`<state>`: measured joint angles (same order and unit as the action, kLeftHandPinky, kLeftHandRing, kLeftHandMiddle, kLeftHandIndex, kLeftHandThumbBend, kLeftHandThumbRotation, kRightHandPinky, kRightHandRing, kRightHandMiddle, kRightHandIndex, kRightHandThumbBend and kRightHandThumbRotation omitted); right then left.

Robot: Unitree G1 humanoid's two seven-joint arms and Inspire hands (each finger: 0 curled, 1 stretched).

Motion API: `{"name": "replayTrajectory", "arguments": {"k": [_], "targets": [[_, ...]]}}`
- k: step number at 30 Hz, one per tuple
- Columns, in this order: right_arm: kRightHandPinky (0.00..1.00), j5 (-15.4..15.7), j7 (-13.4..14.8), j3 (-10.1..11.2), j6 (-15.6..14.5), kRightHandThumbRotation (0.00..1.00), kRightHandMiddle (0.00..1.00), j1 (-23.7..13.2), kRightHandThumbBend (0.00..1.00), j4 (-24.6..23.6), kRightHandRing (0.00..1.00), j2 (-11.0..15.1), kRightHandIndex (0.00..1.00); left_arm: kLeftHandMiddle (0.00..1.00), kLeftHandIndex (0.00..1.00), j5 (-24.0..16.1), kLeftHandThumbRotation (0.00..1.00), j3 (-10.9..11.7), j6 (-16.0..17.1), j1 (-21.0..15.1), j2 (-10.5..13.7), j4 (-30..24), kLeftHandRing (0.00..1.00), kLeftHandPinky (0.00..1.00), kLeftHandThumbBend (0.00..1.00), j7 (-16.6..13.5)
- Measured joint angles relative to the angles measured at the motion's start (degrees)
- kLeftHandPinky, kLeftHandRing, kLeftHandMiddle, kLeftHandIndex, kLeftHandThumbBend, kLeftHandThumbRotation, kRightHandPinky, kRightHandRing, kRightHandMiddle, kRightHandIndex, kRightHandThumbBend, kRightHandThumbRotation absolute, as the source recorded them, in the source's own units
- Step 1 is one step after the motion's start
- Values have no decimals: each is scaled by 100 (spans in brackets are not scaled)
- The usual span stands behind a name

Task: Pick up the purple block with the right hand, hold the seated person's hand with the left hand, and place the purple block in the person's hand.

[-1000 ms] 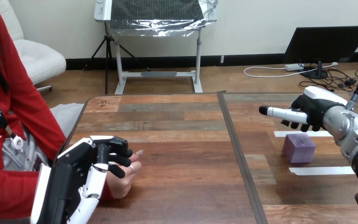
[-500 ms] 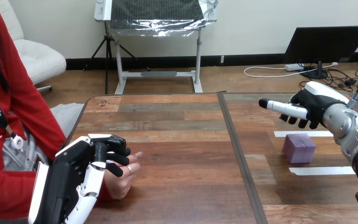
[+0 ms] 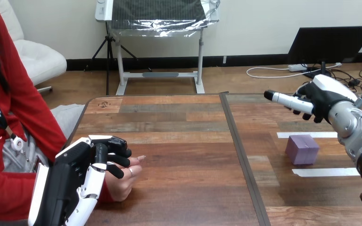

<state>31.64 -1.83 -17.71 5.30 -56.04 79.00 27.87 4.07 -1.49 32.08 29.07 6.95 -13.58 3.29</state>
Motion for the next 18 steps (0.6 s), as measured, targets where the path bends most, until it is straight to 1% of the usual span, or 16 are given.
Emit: {"name": "replayTrajectory", "arguments": {"k": [2, 3, 8, 11, 18], "targets": [[43, 2, 30, -1, 16, 100, 61, 0, 83, -1, 58, 0, 70, 55, 54, 0, 66, 0, 0, 0, 0, 0, 52, 40, 13, 10], [44, 3, 35, -2, 22, 100, 63, 0, 83, -1, 60, 0, 72, 55, 54, -1, 66, 0, 0, 0, 0, 0, 52, 40, 13, 15], [53, 26, 26, -24, 26, 100, 72, 0, 86, -1, 70, -1, 75, 55, 53, -1, 66, 0, -2, 0, -1, 0, 52, 40, 14, 24], [55, 34, 1, -38, 26, 100, 74, 0, 86, -1, 71, -1, 76, 55, 53, -5, 66, 1, -6, 0, -2, 0, 52, 40, 14, 23], [63, 48, -90, -43, 42, 100, 77, 0, 86, -1, 75, 0, 76, 55, 53, -21, 66, 0, -40, 1, -3, -1, 52, 40, 14, 18]]}}
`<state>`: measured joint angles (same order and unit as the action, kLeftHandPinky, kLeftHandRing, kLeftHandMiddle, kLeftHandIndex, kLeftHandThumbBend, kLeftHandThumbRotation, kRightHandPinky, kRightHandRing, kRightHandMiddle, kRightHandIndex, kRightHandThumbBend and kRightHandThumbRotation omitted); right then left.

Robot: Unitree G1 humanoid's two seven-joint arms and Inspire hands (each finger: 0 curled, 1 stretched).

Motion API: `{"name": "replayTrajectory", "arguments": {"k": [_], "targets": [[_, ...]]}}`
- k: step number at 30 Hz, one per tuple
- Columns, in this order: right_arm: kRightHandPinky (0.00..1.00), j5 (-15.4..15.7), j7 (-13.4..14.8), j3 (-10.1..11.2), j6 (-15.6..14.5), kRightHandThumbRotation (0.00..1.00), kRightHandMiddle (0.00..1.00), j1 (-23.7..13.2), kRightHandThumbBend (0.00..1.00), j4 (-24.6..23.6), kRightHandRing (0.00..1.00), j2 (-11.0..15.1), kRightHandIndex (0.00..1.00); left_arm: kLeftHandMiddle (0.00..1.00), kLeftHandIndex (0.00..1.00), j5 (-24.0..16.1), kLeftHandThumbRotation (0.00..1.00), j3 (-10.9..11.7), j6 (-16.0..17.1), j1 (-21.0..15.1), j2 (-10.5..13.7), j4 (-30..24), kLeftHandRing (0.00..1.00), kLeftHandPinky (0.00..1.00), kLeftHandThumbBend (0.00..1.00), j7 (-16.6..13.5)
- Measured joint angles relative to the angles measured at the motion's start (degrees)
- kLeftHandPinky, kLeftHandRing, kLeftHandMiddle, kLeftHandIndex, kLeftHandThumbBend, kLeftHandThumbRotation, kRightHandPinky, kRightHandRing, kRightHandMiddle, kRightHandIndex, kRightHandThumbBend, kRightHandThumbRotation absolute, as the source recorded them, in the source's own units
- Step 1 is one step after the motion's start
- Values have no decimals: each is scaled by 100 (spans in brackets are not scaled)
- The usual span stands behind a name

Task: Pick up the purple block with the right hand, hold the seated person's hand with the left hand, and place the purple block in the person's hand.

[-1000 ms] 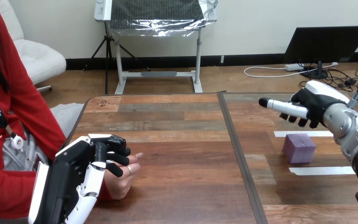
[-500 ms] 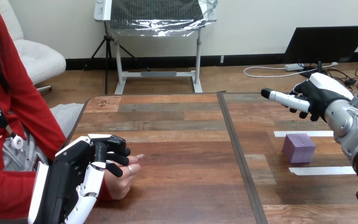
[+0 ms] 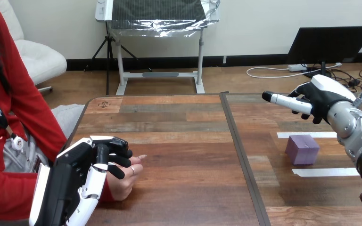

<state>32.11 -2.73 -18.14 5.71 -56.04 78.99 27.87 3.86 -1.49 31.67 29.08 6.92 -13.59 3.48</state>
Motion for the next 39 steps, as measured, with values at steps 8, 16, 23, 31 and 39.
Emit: {"name": "replayTrajectory", "arguments": {"k": [8, 16, 23, 31, 39], "targets": [[57, 30, -78, -4, 9, 100, 77, 0, 89, 0, 73, 0, 79, 55, 54, 0, 66, 0, -13, 1, 0, 0, 52, 40, 13, 1], [55, 62, -174, -12, -9, 100, 78, 0, 90, 0, 73, 0, 82, 56, 54, 9, 66, -1, -13, 1, 0, 0, 52, 40, 13, 10], [67, 152, -293, -81, -89, 100, 83, 5, 89, 1, 80, 0, 86, 55, 54, 4, 65, -1, 1, 1, 0, 1, 52, 40, 12, 13], [74, 267, -457, -220, -204, 100, 87, 56, 85, 3, 86, -5, 90, 55, 54, 2, 65, -1, 0, 3, -3, 1, 52, 41, 14, -3], [68, 261, -452, -226, -215, 100, 85, 249, 80, 3, 83, -11, 88, 55, 53, 4, 64, 0, 3, 5, -3, 0, 52, 41, 10, -24]]}}
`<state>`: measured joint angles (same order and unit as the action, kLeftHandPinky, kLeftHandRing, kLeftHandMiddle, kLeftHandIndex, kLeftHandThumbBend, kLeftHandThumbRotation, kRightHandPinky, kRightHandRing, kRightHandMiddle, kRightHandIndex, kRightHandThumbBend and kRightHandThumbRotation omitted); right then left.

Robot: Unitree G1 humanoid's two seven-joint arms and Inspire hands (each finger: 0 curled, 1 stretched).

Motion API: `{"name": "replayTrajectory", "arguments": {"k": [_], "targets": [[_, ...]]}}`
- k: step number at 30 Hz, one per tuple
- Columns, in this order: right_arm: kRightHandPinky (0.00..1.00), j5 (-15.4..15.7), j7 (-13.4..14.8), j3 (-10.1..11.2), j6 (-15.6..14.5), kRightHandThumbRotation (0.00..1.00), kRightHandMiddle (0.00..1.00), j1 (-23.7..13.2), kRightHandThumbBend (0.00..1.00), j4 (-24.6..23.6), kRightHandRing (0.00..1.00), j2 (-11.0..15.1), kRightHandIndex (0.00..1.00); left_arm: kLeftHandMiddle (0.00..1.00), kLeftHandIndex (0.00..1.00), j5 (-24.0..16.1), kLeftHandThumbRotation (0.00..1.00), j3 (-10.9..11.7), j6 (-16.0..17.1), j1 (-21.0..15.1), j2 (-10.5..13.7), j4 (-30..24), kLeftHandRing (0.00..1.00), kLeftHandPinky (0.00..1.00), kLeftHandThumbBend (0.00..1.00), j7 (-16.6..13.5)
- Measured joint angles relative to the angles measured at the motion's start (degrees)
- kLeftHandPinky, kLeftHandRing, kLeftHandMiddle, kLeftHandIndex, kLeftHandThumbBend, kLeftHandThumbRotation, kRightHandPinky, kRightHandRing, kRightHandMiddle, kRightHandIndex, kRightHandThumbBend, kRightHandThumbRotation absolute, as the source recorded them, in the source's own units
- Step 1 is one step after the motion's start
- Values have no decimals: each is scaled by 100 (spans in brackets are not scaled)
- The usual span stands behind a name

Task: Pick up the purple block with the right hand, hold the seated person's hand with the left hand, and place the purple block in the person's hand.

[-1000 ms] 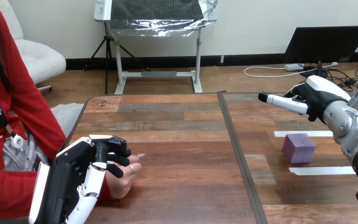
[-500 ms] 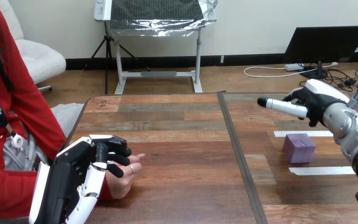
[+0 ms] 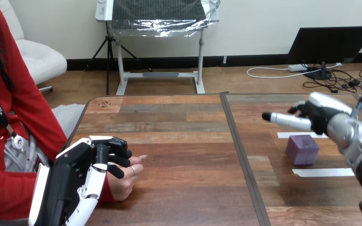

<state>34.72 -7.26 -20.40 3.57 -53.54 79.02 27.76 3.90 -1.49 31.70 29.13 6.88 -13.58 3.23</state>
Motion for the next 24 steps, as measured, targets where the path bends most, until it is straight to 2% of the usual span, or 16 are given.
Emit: {"name": "replayTrajectory", "arguments": {"k": [8, 13, 16, 24], "targets": [[73, -8, 37, 5, 9, 100, 88, 294, 78, 5, 86, -43, 89, 55, 53, 0, 64, -1, 3, 11, -1, 0, 51, 41, 9, -17], [70, -12, 66, 7, 10, 100, 86, 443, 79, 12, 84, -71, 90, 55, 53, -1, 64, 0, 6, 23, -3, 0, 51, 41, 7, -25], [71, -15, 140, 16, 9, 100, 87, 459, 80, 8, 84, -78, 91, 55, 53, -2, 63, 2, 12, 30, -4, 0, 51, 40, 7, -29], [79, -22, 78, 22, -102, 100, 91, 450, 80, -4, 89, -77, 94, 54, 53, -4, 63, 7, 41, 45, -5, -1, 51, 41, 8, -36]]}}
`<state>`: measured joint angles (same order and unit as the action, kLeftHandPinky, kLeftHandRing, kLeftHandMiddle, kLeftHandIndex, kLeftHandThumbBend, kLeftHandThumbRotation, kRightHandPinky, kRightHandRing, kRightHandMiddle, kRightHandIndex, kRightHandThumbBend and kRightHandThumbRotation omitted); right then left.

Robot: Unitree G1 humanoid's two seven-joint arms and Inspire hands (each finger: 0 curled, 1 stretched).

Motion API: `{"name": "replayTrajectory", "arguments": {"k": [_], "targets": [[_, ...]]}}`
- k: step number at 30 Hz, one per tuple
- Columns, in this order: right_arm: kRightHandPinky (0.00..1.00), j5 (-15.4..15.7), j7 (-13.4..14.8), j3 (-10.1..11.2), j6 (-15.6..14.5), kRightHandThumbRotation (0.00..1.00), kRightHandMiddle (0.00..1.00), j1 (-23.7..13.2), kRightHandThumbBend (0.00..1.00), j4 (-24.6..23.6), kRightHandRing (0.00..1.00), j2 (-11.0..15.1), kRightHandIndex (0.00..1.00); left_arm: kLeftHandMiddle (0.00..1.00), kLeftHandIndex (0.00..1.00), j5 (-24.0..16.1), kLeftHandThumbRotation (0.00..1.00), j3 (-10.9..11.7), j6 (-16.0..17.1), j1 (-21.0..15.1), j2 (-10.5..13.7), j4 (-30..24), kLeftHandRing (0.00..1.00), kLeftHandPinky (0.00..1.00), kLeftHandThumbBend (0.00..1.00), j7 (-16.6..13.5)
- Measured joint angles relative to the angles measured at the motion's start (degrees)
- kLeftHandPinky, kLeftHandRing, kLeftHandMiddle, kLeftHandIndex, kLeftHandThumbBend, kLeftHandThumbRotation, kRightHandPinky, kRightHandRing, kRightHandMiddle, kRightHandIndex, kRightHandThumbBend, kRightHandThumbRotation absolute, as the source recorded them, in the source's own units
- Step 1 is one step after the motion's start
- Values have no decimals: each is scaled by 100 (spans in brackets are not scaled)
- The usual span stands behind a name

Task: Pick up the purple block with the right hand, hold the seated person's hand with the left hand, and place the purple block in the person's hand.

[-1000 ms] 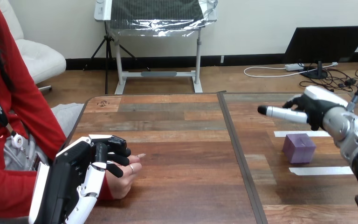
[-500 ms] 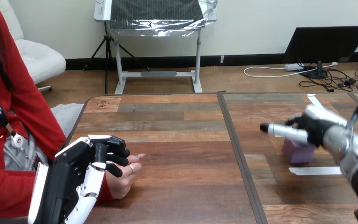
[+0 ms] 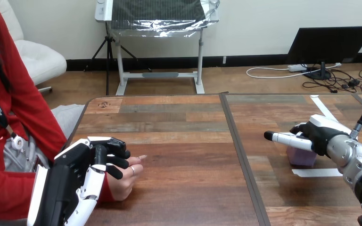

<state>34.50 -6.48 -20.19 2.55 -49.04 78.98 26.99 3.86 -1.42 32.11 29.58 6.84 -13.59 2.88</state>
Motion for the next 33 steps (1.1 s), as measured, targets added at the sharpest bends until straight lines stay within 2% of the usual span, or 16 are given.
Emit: {"name": "replayTrajectory", "arguments": {"k": [5, 23, 29, 32, 33], "targets": [[82, -14, -83, 4, -57, 100, 93, -9, 80, -7, 91, -5, 95, 54, 53, -3, 63, 0, 0, 26, 0, 0, 51, 41, 8, -9], [83, -7, -236, -13, -113, 100, 92, -13, 77, -22, 89, -22, 92, 54, 53, 0, 61, -1, 1, 89, 1, 0, 51, 42, 7, -39], [82, 25, -286, -42, -144, 93, 92, -46, 79, -30, 90, -22, 91, 54, 53, 0, 61, -2, 1, 94, 1, -1, 52, 42, 9, -39], [82, 22, -347, -37, -182, 87, 92, -69, 79, -31, 90, -22, 91, 54, 53, 6, 60, -2, 1, 95, 1, -1, 52, 42, 9, -37], [82, 21, -360, -35, -188, 81, 92, -77, 80, -31, 91, -22, 91, 54, 53, 8, 60, -2, 1, 95, 1, -1, 52, 42, 9, -37]]}}
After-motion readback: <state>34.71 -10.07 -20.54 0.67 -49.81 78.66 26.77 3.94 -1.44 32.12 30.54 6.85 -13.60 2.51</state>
